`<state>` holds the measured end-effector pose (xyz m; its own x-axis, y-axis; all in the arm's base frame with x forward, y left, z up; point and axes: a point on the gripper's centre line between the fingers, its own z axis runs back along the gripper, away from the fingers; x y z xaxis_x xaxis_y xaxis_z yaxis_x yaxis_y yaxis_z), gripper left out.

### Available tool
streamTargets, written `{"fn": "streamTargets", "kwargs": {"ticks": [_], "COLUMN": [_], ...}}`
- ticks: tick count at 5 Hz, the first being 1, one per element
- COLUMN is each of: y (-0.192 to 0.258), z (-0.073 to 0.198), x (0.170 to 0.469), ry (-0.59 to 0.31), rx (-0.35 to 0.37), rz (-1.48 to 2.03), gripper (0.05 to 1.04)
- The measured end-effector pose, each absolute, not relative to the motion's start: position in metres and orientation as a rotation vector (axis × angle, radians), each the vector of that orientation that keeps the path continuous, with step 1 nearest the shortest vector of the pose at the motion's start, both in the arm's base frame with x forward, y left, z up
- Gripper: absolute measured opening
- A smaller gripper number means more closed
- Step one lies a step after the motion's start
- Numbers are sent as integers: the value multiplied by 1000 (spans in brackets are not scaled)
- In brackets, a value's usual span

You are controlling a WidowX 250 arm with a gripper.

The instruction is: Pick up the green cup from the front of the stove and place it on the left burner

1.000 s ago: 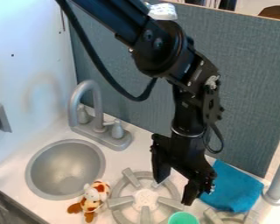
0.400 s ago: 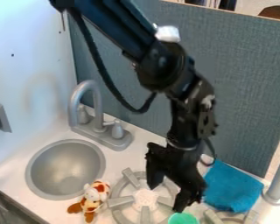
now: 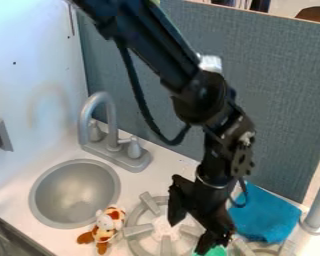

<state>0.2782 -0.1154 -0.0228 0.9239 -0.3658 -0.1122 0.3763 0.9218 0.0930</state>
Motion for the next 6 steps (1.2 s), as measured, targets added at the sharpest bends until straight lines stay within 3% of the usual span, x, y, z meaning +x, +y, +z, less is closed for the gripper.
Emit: {"fn": "streamTargets", "kwargs": {"ticks": [3, 4, 5, 6], "y": [-127, -134, -136, -137], "z": [-55, -65, -70, -70], "x": [291, 295, 298, 298], "ry": [143, 157, 162, 158], "rx": [102, 94, 91, 89], "rz": [-404, -419, -409, -407], "gripper": [996, 948, 778, 476]}}
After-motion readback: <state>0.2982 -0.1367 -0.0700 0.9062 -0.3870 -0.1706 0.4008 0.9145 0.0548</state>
